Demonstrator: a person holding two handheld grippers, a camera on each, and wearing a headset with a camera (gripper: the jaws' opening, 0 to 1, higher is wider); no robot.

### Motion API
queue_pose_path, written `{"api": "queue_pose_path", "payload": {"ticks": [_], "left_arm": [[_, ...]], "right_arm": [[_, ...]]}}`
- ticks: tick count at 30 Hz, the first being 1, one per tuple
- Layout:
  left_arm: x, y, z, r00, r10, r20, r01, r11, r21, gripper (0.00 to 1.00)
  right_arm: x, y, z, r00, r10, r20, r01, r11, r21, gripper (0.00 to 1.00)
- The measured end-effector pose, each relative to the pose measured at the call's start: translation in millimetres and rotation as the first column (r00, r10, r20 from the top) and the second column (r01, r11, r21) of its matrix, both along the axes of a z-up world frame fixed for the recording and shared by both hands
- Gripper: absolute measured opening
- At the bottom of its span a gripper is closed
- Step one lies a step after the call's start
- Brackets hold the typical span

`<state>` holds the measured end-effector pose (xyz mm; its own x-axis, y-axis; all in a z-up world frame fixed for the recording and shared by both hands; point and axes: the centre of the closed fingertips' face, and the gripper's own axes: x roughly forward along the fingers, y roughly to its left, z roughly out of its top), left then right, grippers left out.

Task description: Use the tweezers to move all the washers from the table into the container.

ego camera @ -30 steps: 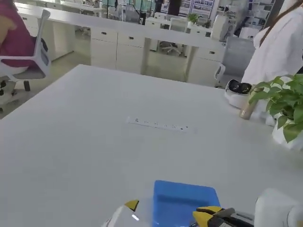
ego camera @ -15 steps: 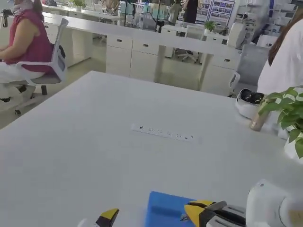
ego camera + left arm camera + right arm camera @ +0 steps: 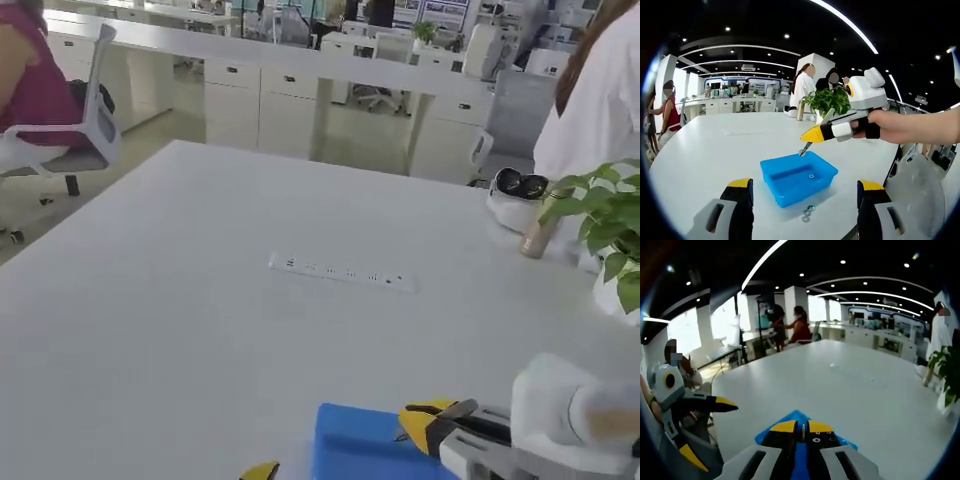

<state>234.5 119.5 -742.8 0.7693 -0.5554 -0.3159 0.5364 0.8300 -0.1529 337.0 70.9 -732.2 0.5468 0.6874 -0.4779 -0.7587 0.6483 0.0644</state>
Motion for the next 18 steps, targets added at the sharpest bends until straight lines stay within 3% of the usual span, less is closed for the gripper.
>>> {"api": "queue_pose_path", "payload": {"ticks": [5, 9, 14, 16, 18], "left_arm": [[4.7, 10.7, 4.9, 0.998, 0.055, 0.035, -0.056, 0.998, 0.017, 0.86], [5.9, 14.3, 5.3, 0.997, 0.078, 0.026, -0.078, 0.997, 0.000, 0.86], [4.5, 11.3, 5.1, 0.998, 0.057, 0.040, -0.059, 0.997, 0.040, 0.84], [4.5, 10.1, 8.3, 0.997, 0.054, 0.050, -0.056, 0.998, 0.022, 0.85], [4.6, 7.9, 14.2, 0.997, 0.050, 0.059, -0.048, 0.998, -0.031, 0.86]], "right_arm": [[-3.7, 2.6, -6.4, 1.000, 0.027, -0.010, -0.027, 1.000, -0.005, 0.03], [-4.6, -6.1, -12.2, 1.000, 0.018, -0.021, -0.018, 1.000, -0.012, 0.03], [-8.3, -11.4, -22.9, 0.999, -0.001, -0.041, 0.001, 1.000, -0.003, 0.03], [-11.3, -11.0, -27.0, 0.998, 0.000, -0.059, 0.000, 1.000, -0.001, 0.03], [-8.8, -13.5, -31.1, 0.998, 0.005, -0.059, -0.006, 1.000, -0.005, 0.03]]}}
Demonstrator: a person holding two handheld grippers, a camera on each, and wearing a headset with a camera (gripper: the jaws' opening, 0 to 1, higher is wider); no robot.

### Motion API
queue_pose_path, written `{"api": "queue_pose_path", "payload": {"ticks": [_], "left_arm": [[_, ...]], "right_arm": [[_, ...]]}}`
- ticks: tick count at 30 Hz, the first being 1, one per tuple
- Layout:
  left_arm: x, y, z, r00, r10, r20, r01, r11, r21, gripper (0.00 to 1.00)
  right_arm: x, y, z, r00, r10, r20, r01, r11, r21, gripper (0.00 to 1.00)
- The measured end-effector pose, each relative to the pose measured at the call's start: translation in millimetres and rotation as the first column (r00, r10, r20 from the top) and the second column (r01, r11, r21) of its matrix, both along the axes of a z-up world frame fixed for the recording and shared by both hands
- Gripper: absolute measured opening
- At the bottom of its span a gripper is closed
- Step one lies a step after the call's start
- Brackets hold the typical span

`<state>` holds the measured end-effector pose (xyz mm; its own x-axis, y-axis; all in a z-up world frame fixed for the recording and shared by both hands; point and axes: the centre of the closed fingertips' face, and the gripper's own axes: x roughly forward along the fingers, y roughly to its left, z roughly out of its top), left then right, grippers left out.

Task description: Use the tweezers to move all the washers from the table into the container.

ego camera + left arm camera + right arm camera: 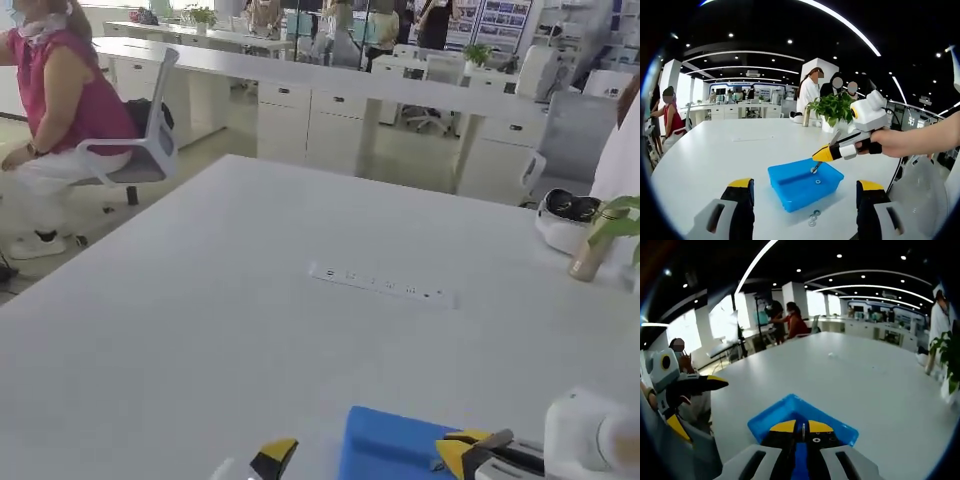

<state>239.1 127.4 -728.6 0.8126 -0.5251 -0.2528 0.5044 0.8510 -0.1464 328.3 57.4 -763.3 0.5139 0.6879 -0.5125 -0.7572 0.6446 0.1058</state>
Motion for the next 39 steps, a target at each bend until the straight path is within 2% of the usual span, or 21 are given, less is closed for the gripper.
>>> {"api": "queue_pose_path", "payload": {"ticks": [2, 13, 16, 18, 21, 31, 39], "left_arm": [[0.8, 1.6, 1.0, 1.000, 0.010, 0.000, -0.010, 1.000, -0.009, 0.86], [1.2, 5.5, -0.3, 1.000, 0.026, 0.002, -0.026, 1.000, 0.010, 0.84], [1.1, 6.7, -1.2, 1.000, 0.030, -0.004, -0.030, 1.000, 0.006, 0.84], [0.4, 6.6, -4.0, 1.000, 0.025, -0.015, -0.024, 0.999, 0.021, 0.83], [-0.4, 5.6, -4.4, 1.000, 0.018, -0.013, -0.017, 0.999, 0.030, 0.83], [-0.6, 6.8, -4.1, 1.000, 0.022, -0.020, -0.021, 1.000, 0.016, 0.82], [-0.9, 6.2, -5.3, 1.000, 0.016, -0.024, -0.016, 1.000, 0.022, 0.81]], "right_arm": [[0.5, -0.7, -1.8, 1.000, 0.006, -0.001, -0.006, 1.000, -0.003, 0.03], [-0.1, 3.2, -19.7, 0.999, 0.029, -0.023, -0.029, 0.999, -0.027, 0.03], [-0.1, 5.4, -25.0, 0.999, 0.034, -0.032, -0.035, 0.999, -0.029, 0.03], [0.0, 5.8, -29.4, 0.999, 0.035, -0.037, -0.036, 0.999, -0.033, 0.03], [-0.9, 5.5, -30.7, 0.999, 0.033, -0.042, -0.035, 0.999, -0.034, 0.03], [-1.6, 5.4, -40.0, 0.998, 0.040, -0.054, -0.043, 0.998, -0.055, 0.03], [-2.8, 6.6, -44.8, 0.997, 0.045, -0.060, -0.049, 0.997, -0.064, 0.03]]}}
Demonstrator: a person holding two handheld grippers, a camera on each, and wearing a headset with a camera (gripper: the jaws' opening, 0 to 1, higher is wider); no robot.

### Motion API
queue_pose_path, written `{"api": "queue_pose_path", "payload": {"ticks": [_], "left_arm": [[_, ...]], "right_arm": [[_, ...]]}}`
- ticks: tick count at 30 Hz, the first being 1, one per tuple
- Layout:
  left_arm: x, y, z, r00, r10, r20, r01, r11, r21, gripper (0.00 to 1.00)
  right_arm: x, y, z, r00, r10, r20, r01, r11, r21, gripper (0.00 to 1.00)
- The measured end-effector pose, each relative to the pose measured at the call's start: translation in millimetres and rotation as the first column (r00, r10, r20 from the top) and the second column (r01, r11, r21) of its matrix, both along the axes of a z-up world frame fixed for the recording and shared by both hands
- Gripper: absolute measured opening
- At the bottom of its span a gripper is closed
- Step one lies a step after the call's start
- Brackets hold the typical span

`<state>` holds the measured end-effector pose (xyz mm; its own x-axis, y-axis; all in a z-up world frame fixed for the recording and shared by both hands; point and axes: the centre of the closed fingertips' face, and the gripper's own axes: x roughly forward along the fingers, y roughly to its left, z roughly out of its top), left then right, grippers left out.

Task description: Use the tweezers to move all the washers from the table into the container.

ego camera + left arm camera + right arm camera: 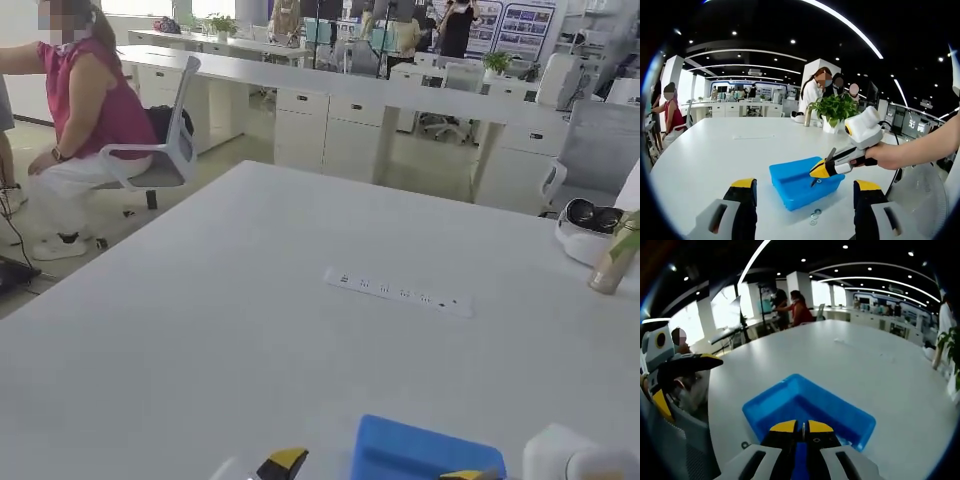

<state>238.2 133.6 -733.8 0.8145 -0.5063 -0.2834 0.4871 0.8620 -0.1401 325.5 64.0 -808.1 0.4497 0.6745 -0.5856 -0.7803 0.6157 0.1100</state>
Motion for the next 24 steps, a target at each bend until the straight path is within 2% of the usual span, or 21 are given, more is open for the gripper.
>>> {"api": "queue_pose_path", "payload": {"ticks": [11, 18, 21, 24], "left_arm": [[0.4, 0.4, -1.7, 1.000, -0.002, -0.004, 0.002, 1.000, 0.008, 0.80], [0.8, 1.4, -1.8, 1.000, 0.001, -0.005, -0.001, 1.000, 0.007, 0.80], [1.3, -0.4, 2.5, 1.000, -0.001, 0.008, 0.001, 1.000, -0.021, 0.81], [0.7, -0.2, -0.6, 1.000, -0.004, -0.005, 0.003, 1.000, -0.006, 0.80]], "right_arm": [[-0.5, -0.3, -5.9, 1.000, 0.012, 0.009, -0.012, 0.999, -0.030, 0.03], [-1.9, 0.6, -5.9, 1.000, 0.016, 0.009, -0.016, 1.000, -0.020, 0.03], [-1.6, 0.5, -5.8, 1.000, 0.018, 0.019, -0.018, 1.000, -0.023, 0.03], [-2.5, 0.6, -5.8, 1.000, 0.018, 0.019, -0.017, 1.000, -0.020, 0.03]]}}
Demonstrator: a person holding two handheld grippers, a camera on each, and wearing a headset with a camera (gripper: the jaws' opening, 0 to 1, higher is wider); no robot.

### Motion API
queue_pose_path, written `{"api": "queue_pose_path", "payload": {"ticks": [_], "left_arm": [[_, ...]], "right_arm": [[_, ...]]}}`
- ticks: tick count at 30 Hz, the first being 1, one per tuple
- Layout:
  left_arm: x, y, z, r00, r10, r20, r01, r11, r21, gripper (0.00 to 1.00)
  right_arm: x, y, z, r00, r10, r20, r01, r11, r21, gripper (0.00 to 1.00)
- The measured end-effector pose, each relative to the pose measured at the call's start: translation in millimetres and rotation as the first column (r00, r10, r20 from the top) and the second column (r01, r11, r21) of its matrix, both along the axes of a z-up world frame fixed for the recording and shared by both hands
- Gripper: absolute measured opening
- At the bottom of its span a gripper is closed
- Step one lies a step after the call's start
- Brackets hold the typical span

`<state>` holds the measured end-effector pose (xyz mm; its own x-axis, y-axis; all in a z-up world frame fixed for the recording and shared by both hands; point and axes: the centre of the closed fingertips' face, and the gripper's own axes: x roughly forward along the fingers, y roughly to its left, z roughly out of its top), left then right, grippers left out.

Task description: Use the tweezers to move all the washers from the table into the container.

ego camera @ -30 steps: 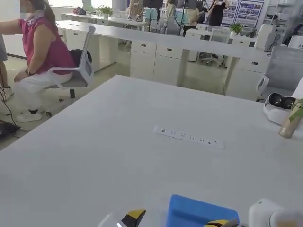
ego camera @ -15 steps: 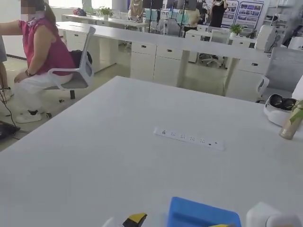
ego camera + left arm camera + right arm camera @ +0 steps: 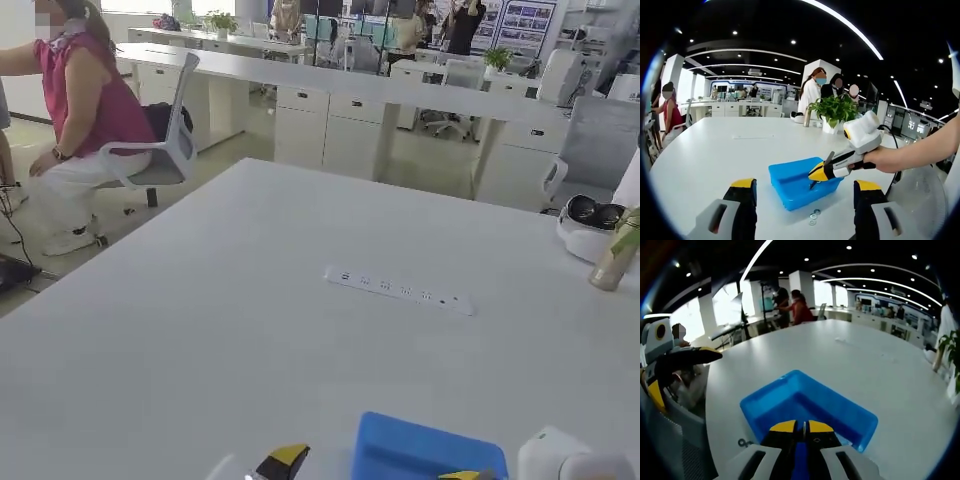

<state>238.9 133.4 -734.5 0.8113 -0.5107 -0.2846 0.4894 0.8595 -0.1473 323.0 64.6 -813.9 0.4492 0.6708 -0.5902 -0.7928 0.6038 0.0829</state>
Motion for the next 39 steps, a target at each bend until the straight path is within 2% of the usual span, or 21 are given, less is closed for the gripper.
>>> {"api": "queue_pose_path", "payload": {"ticks": [7, 13, 17, 39], "left_arm": [[-0.3, -1.0, 0.1, 1.000, -0.004, 0.000, 0.004, 1.000, 0.001, 0.80], [-0.4, -0.5, -1.1, 1.000, -0.003, 0.000, 0.003, 1.000, 0.007, 0.79], [-0.7, -1.8, 2.8, 1.000, -0.004, 0.015, 0.004, 1.000, -0.018, 0.81], [-1.6, -1.7, -1.1, 1.000, -0.005, 0.004, 0.005, 1.000, 0.001, 0.79]], "right_arm": [[-0.1, 0.0, -0.1, 1.000, -0.010, -0.003, 0.010, 1.000, 0.013, 0.04], [0.9, 1.3, 6.7, 1.000, -0.010, 0.008, 0.010, 1.000, 0.027, 0.03], [2.1, 1.0, 9.8, 1.000, -0.016, 0.015, 0.016, 0.999, 0.040, 0.03], [-4.6, -9.1, 61.7, 0.994, -0.018, 0.107, 0.006, 0.993, 0.116, 0.03]]}}
